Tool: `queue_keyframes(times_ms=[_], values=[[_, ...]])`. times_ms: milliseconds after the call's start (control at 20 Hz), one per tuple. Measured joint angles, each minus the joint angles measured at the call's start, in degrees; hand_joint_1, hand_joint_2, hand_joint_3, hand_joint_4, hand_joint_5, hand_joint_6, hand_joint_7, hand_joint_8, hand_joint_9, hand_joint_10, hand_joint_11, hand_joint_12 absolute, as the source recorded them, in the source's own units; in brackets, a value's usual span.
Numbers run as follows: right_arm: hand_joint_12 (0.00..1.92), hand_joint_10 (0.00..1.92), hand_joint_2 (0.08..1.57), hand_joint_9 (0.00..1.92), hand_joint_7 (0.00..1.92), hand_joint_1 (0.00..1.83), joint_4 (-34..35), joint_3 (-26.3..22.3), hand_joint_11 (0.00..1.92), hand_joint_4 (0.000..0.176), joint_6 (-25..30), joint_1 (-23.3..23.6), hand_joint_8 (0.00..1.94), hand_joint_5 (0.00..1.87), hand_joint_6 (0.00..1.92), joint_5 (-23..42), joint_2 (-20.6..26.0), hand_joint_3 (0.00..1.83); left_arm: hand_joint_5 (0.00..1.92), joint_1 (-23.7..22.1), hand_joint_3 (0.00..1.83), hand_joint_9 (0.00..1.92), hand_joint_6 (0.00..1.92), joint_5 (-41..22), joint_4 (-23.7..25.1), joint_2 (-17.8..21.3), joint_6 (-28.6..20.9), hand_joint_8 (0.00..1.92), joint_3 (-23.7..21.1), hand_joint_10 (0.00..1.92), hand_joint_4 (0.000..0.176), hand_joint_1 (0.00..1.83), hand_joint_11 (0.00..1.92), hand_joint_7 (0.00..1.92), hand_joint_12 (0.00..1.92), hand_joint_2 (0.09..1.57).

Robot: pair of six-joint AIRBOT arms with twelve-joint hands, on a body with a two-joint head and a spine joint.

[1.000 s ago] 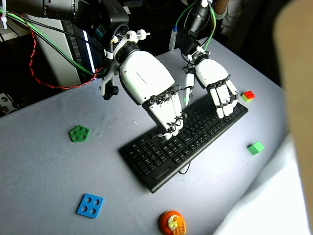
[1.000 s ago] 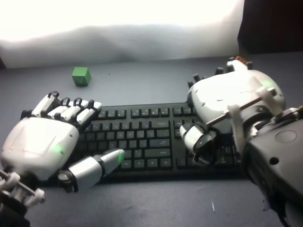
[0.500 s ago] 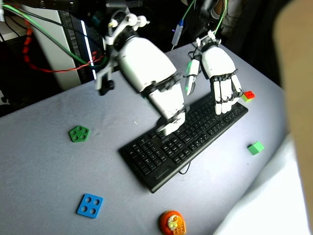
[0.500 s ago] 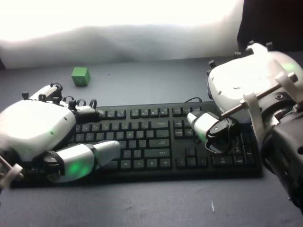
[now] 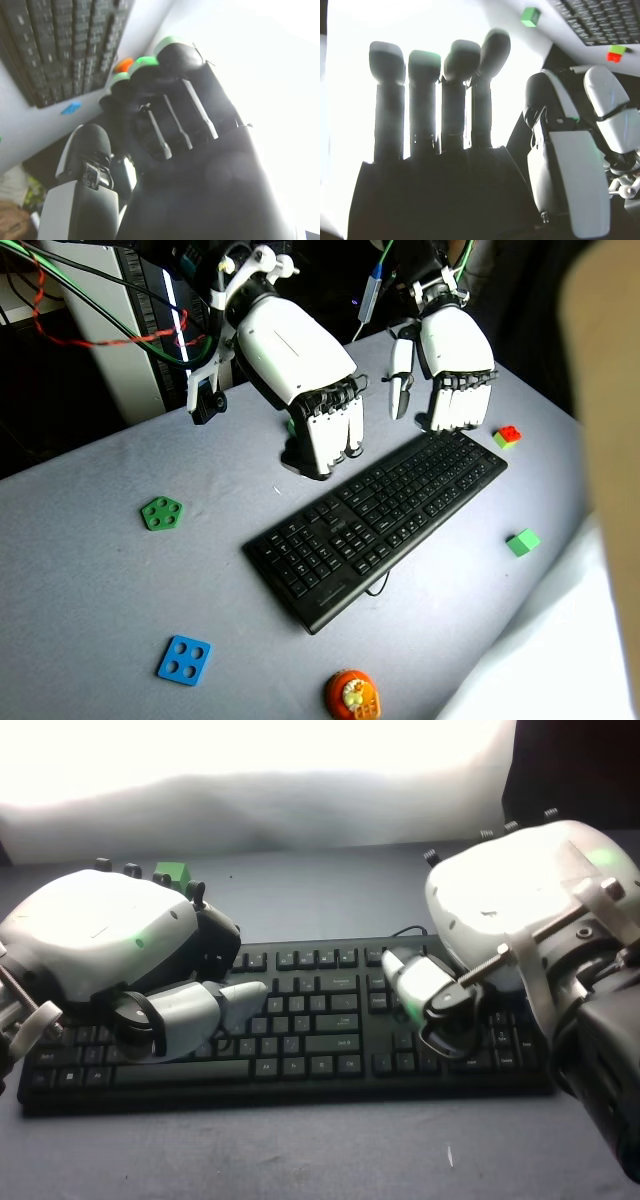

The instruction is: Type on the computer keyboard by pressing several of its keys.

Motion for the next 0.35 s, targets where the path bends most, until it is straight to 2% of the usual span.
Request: queue_keyframes(times_ms=[50,100,350], values=[[1.92,1.92,1.43,1.28,1.30,0.29,0.02,-0.09,1.29,0.000,-0.09,-0.37,1.81,1.07,1.82,0.04,0.00,0.02,0.90,-0.17,0.01,1.11,1.76,0.26,-0.11,0.00,0.02,1.77,-0.07,1.90,0.000,0.37,1.11,1.08,1.92,1.43],[1.92,1.92,1.43,1.31,1.30,0.32,0.04,-0.11,1.32,0.000,-0.22,-0.79,1.85,1.09,1.85,0.00,-0.13,0.01,0.86,-0.63,0.01,1.12,1.74,0.39,-0.37,0.00,0.15,1.76,-0.33,1.89,0.000,0.38,1.12,1.08,1.92,1.44],[1.92,1.92,1.46,1.30,1.26,0.30,0.15,-0.37,1.29,0.000,0.20,-1.42,1.89,1.09,1.87,-0.52,-0.22,0.01,0.86,-1.01,0.01,1.10,1.78,0.72,-0.15,-0.35,-0.11,1.76,-0.35,1.89,0.000,0.38,1.10,1.07,1.92,1.45]])
